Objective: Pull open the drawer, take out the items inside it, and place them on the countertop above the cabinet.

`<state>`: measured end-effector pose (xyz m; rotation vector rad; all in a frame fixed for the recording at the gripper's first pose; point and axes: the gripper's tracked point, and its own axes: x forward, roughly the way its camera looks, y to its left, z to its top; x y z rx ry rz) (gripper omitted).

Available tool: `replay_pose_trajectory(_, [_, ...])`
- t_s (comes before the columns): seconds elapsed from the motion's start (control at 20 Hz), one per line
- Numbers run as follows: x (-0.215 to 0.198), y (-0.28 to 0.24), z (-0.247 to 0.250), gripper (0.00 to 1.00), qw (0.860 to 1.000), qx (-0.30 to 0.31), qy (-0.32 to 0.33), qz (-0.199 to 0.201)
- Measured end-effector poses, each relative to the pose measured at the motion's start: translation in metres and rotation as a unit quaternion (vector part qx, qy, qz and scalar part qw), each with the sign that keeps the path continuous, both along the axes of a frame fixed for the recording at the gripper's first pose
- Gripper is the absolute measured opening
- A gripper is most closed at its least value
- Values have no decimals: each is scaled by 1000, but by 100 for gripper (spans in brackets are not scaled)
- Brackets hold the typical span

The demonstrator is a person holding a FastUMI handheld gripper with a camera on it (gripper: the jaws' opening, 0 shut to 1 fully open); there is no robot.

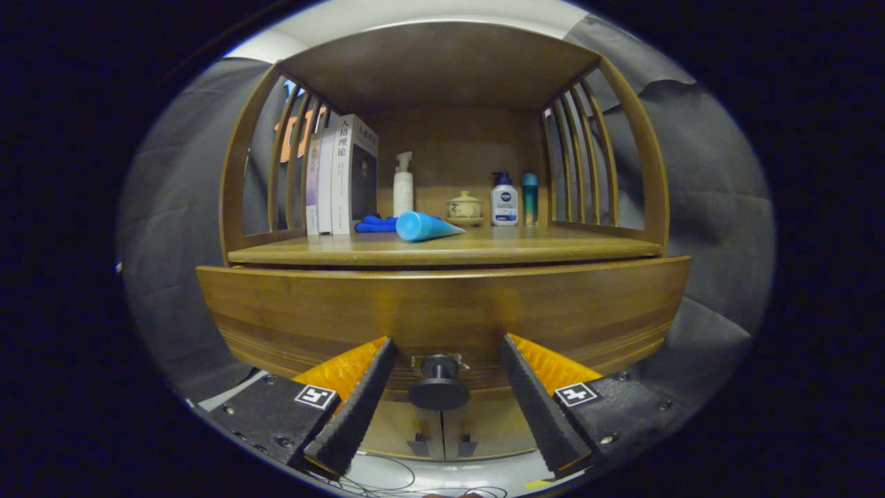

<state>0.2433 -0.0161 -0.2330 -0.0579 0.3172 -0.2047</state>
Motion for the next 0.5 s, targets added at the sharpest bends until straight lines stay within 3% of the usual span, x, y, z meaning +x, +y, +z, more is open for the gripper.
replay_pose_trajectory(0.3, [25, -4, -4, 100, 1000, 11, 12, 3])
replay_pose_trajectory(0.5, [24, -5, -4, 99, 999, -19, 28, 6])
